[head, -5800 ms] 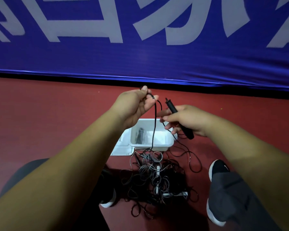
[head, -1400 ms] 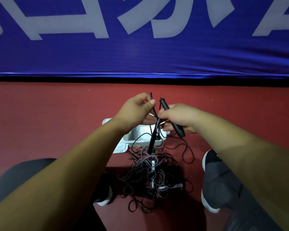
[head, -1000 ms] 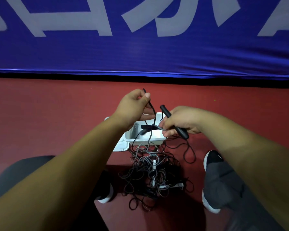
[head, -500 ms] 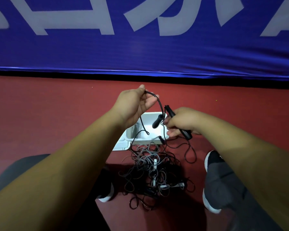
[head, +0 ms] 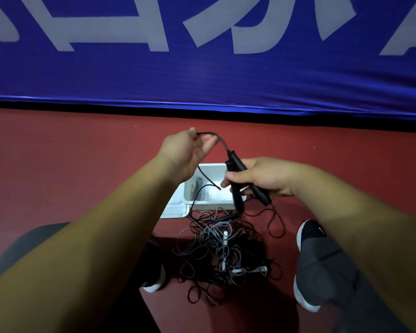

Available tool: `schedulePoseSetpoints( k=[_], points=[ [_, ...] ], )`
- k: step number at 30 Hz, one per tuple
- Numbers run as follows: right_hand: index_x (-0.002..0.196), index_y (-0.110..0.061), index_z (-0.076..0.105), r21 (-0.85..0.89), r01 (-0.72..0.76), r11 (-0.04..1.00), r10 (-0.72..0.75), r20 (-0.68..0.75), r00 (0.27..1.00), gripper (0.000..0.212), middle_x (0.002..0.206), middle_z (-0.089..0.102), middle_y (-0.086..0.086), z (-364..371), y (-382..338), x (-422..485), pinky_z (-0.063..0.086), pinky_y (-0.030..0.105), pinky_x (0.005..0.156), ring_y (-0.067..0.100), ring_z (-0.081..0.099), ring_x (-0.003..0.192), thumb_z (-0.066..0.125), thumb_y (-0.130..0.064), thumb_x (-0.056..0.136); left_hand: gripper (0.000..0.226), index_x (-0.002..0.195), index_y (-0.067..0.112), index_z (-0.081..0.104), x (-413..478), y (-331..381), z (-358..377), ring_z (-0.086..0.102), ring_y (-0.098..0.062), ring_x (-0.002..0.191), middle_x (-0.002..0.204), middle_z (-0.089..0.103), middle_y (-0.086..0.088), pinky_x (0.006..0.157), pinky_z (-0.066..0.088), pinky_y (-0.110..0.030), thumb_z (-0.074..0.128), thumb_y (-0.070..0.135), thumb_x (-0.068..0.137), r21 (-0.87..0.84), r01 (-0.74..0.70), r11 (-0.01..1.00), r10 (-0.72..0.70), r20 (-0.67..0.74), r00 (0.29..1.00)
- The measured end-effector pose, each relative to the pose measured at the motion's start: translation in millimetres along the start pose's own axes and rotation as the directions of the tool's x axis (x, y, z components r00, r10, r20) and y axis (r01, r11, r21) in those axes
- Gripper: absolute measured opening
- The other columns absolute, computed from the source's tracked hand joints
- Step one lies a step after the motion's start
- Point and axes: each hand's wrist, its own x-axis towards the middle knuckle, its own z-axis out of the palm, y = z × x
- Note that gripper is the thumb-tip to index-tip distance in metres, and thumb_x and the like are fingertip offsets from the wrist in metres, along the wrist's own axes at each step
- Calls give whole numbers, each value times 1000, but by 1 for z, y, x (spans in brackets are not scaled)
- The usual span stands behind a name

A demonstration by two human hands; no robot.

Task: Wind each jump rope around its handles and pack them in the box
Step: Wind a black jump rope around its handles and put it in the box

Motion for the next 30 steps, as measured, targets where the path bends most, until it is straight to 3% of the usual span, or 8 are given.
schedulePoseSetpoints(
  k=[2, 5, 6, 8, 13, 20, 25, 30],
  points=[
    [121, -15, 63, -8, 10, 1000, -10, 1, 1000, 21, 111, 80, 6, 0, -2, -2, 62, 38, 81, 29, 77, 107, 65, -31, 107, 30, 130, -6, 51, 2, 2, -6, 79, -36, 74, 94, 76, -23, 70, 66, -44, 47, 17, 112, 376, -41, 926, 79, -86, 993],
    [115, -14, 61, 46, 9, 999, -8, -21, 1000, 22, 93, 76, 8, 2, -3, -4, 62, 53, 86, 28, 77, 88, 68, -31, 104, 36, 96, -2, 70, 11, 2, -20, 77, -35, 68, 81, 77, -15, 67, 66, -49, 48, 25, 106, 911, -127, 392, 316, -3, 949],
    [112, -13, 62, 56, 18, 998, -17, -24, 1000, 22, 90, 73, 8, 3, -4, -5, 63, 51, 83, 25, 75, 81, 70, -31, 103, 32, 91, 5, 73, 14, 2, -24, 76, -34, 70, 82, 77, -12, 68, 66, -47, 49, 24, 100, 967, -169, 190, 366, 90, 926],
    [107, -11, 62, 60, 47, 997, -46, -24, 999, 21, 86, 70, 8, 5, -9, -9, 64, 45, 75, 20, 68, 72, 72, -29, 102, 29, 111, 22, 74, 14, 1, -26, 73, -24, 84, 101, 75, -3, 74, 62, -33, 52, 14, 93, 960, -279, 3, 318, 264, 911],
    [112, -6, 64, 27, 57, 998, -57, 11, 998, 28, 93, 76, 13, 8, -22, -20, 62, 35, 66, 16, 68, 71, 76, -28, 98, 57, 140, 39, 63, 10, 0, -19, 63, -10, 113, 138, 62, 13, 93, 52, -21, 71, 4, 96, 825, -557, 88, 23, 558, 830],
    [104, -11, 65, 70, 62, 996, -54, -109, 993, 38, 85, 71, 10, 8, -30, -23, 64, 40, 68, 21, 70, 66, 83, -41, 89, 21, 97, 23, 72, 10, -9, -11, 58, -10, 77, 86, 71, -7, 78, 49, -32, 55, 13, 103, 833, -522, 184, 107, 511, 853],
    [118, -18, 52, -285, 5, 959, -90, -287, 954, 62, 100, 63, 6, 4, -30, -22, 64, 48, 66, 21, 74, 70, 91, -46, 79, 25, 98, 13, 68, 4, -12, -1, 76, -18, 77, 87, 76, -10, 83, 64, -47, 44, 9, 105, 852, -445, 275, 167, 413, 895],
    [129, -29, 41, -721, -76, 688, -409, -472, 781, 76, 125, 51, -4, 8, -19, -15, 53, 41, 76, 25, 61, 94, 86, -54, 74, 25, 103, 10, 65, 1, -12, 8, 78, -28, 79, 82, 68, -10, 79, 64, -58, 41, 15, 108, 825, -381, 418, 182, 335, 924]
  ],
)
